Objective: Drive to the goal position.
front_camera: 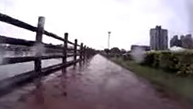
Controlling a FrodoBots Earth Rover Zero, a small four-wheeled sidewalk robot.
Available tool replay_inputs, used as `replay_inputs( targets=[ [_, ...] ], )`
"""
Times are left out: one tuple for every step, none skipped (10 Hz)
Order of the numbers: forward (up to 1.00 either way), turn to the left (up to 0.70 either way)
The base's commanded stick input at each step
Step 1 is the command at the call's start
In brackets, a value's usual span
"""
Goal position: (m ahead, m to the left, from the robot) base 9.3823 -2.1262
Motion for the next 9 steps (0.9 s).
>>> replay_inputs(
  targets=[
    [1.00, 0.00],
    [1.00, 0.00],
    [1.00, 0.00],
    [1.00, 0.00],
    [1.00, 0.00],
    [1.00, 0.00],
    [1.00, 0.00],
    [1.00, 0.00],
    [1.00, 0.00]
  ],
)
